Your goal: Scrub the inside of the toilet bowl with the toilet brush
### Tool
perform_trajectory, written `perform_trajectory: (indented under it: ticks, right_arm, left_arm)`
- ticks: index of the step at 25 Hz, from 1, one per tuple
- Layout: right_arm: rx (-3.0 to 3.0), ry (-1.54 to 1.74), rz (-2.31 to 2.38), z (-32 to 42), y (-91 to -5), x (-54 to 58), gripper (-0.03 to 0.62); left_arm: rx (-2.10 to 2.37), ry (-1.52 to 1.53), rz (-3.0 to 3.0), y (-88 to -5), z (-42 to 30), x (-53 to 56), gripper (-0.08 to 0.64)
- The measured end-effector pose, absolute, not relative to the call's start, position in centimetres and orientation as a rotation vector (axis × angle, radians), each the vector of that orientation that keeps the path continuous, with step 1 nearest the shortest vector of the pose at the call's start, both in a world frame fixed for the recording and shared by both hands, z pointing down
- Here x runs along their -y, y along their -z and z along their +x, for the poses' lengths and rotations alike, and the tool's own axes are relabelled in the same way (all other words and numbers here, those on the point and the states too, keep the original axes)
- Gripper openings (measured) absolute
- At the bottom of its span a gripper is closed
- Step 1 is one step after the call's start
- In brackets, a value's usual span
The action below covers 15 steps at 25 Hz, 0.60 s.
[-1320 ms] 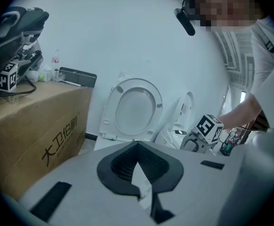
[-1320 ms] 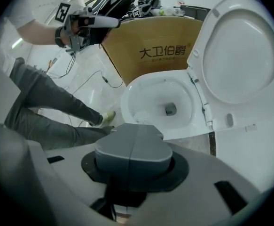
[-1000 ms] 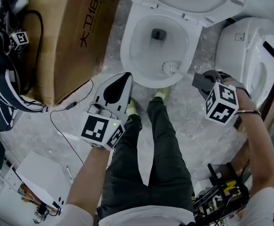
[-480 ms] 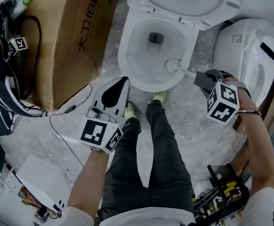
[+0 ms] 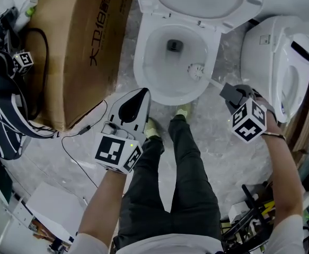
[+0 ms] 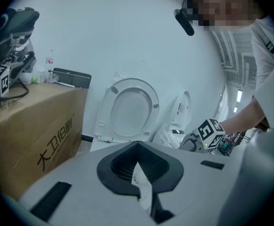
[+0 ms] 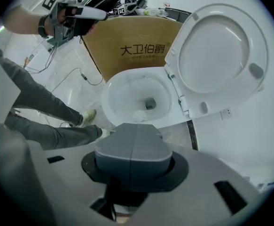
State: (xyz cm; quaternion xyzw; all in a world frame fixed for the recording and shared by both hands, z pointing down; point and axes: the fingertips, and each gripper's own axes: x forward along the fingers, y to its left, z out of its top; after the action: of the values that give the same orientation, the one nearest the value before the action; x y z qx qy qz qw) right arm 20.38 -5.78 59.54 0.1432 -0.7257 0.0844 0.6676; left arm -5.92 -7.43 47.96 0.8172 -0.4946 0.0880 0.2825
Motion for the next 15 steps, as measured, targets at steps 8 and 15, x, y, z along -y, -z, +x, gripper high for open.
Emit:
perform_trajectory:
  ticks: [8,15]
  right_arm:
    - [1.543,-0.037,0.357,19.9,-59.5,8.5,0.158]
    - [1.519,0.035,0.399,19.7,-60.0,10.8,0.158]
  left_arm:
    - [1.32,-0.242,2.201,-47.8,-6.3,7.0,0.006]
    - [1.35,-0.225,2.188,-48.3,-7.5,7.4,0.006]
